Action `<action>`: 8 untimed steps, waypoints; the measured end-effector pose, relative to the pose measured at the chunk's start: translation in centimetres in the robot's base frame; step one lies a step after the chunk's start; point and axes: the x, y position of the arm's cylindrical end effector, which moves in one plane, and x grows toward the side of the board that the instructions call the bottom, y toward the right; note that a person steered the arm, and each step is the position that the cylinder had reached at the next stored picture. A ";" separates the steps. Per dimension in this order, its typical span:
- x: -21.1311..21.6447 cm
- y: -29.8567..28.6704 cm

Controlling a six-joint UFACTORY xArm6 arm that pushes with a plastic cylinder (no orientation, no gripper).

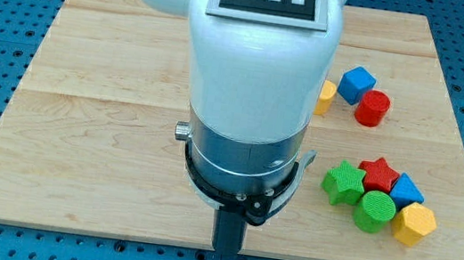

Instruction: Push the yellow hexagon along with the green star upwards

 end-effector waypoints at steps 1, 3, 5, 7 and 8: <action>0.0 0.0; 0.0 0.0; -0.2 -0.8; -1.0 -0.9; -1.1 -0.9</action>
